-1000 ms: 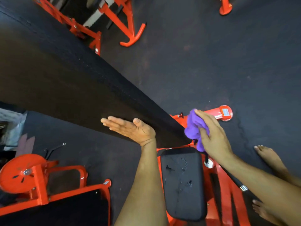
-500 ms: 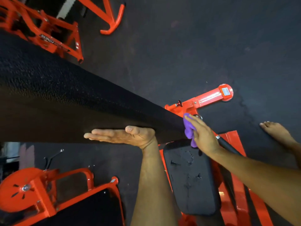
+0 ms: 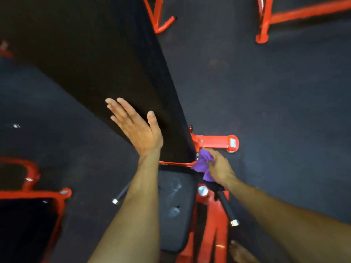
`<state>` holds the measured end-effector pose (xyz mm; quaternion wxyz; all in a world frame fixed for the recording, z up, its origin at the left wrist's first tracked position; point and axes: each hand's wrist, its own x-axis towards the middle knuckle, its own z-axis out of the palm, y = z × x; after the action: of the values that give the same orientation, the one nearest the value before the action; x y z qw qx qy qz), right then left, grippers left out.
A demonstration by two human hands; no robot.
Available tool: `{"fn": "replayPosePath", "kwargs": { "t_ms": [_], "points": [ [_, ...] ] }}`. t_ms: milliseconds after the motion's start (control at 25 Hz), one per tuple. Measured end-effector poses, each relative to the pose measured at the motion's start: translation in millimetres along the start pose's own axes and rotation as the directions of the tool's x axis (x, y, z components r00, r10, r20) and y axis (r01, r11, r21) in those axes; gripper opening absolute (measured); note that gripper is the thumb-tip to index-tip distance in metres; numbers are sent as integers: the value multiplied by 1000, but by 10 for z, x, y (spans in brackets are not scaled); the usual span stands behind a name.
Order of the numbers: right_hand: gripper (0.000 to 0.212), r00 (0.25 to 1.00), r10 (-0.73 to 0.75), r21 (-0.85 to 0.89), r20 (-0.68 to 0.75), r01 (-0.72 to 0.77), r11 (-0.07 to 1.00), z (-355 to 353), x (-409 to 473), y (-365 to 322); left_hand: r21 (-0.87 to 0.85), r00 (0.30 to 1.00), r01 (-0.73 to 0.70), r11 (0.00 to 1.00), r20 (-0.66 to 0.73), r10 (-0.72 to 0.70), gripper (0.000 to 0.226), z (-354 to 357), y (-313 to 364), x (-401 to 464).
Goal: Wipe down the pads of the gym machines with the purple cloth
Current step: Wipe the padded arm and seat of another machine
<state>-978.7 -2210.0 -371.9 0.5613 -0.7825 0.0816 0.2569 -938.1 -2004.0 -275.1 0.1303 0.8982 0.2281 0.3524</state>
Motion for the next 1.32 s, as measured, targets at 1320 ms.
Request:
{"fn": "replayPosePath", "kwargs": {
  "t_ms": [1320],
  "points": [
    [65, 208, -188, -271, 960, 858, -436, 231, -900, -1571, 256, 873, 345, 903, 267, -409, 75, 468, -1775, -3366]
  ]
}}
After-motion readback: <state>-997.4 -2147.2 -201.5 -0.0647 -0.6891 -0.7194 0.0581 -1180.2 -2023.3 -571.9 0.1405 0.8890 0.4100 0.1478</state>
